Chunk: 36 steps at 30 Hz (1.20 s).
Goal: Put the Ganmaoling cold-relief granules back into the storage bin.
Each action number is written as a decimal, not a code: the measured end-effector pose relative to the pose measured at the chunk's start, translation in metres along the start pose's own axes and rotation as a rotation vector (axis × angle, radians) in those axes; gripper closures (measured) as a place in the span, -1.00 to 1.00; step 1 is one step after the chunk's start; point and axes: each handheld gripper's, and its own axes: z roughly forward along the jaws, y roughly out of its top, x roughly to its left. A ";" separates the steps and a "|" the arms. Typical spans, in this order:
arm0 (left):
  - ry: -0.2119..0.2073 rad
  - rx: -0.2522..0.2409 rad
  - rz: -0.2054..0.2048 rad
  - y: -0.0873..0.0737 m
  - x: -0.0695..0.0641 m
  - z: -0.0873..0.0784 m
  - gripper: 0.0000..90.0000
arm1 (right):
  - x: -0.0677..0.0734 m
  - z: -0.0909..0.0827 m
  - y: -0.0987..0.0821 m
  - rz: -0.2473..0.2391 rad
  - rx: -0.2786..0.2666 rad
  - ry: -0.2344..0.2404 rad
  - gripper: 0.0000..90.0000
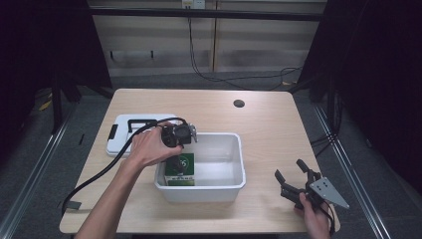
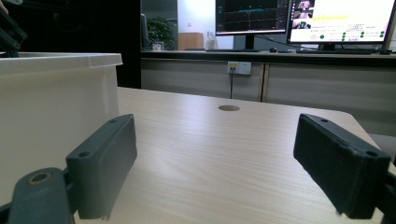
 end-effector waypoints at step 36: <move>0.116 -0.519 -0.161 -0.067 -0.023 -0.066 -0.62 | 0.000 0.000 0.000 -0.002 0.000 -0.003 -0.72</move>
